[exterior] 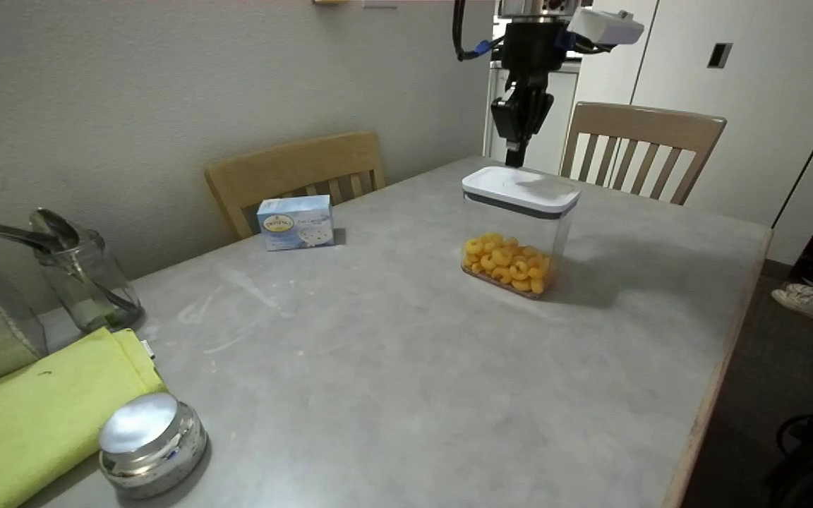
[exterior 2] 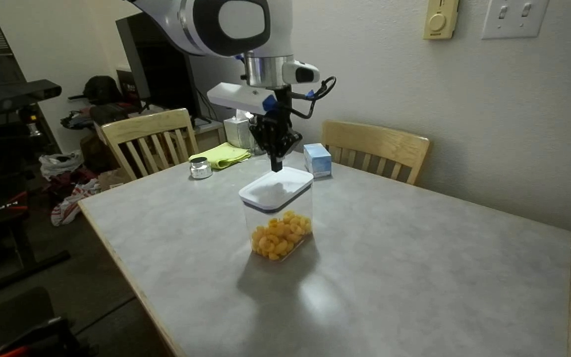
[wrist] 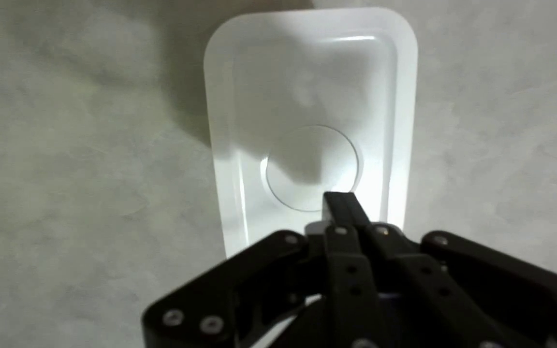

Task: Put the white lid on top of the food container on the right side of the table

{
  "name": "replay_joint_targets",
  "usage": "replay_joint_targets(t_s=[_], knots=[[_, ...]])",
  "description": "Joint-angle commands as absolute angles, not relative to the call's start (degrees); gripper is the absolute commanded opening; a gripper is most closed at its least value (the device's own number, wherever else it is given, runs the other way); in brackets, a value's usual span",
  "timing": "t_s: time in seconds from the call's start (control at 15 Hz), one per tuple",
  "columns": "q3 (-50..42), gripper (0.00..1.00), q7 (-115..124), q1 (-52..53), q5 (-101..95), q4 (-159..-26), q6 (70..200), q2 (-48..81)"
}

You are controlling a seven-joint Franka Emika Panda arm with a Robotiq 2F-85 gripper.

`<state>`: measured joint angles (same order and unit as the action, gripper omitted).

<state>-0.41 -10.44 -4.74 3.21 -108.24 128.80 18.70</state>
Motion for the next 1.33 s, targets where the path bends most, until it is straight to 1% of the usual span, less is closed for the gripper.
replay_joint_targets(t_s=[0.0,0.07,0.13,0.27,0.47,0.8,0.87,0.93,1.27], knots=[[-0.1,0.00,-12.2,-4.8,3.4,-110.3,127.6,15.2],[-0.2,0.16,-12.2,-4.7,3.2,-110.2,127.3,14.9],[-0.2,0.27,-12.3,-4.6,3.3,-110.1,126.8,14.5],[-0.2,0.39,-12.0,-4.4,2.9,-109.9,126.0,14.1],[-0.3,0.62,-11.9,-4.0,2.6,-109.7,124.6,13.5],[-0.2,0.95,-11.7,-3.5,2.4,-109.5,123.2,13.0],[-0.2,0.99,-11.7,-3.4,2.4,-109.5,123.0,13.0],[-0.2,1.00,-11.6,-3.3,2.3,-109.5,122.9,12.9],[-0.2,1.00,-10.5,-2.4,1.9,-109.2,122.2,12.7]])
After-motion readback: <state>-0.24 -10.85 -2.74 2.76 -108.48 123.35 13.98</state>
